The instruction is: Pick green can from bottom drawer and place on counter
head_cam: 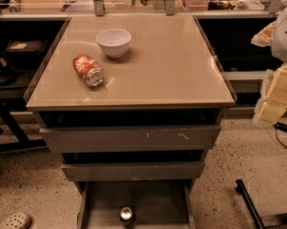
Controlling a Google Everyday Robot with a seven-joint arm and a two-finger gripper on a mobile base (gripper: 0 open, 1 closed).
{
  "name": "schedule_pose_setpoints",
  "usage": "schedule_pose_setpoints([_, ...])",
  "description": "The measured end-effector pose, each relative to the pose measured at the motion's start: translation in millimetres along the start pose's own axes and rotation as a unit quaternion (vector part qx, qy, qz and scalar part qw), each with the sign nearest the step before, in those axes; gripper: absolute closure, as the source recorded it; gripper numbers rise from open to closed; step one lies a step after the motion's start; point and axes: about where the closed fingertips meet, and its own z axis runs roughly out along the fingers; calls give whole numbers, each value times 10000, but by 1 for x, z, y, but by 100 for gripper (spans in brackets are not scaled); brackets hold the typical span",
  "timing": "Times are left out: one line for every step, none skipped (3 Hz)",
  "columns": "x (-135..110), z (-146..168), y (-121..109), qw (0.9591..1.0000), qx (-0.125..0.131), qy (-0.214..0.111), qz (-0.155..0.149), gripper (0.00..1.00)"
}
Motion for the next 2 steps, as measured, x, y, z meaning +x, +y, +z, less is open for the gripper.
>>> schedule_pose_setpoints([0, 0, 0, 10000, 0, 0, 0, 0])
schedule_pose_setpoints([4, 24, 23, 9995, -220, -208, 64, 0])
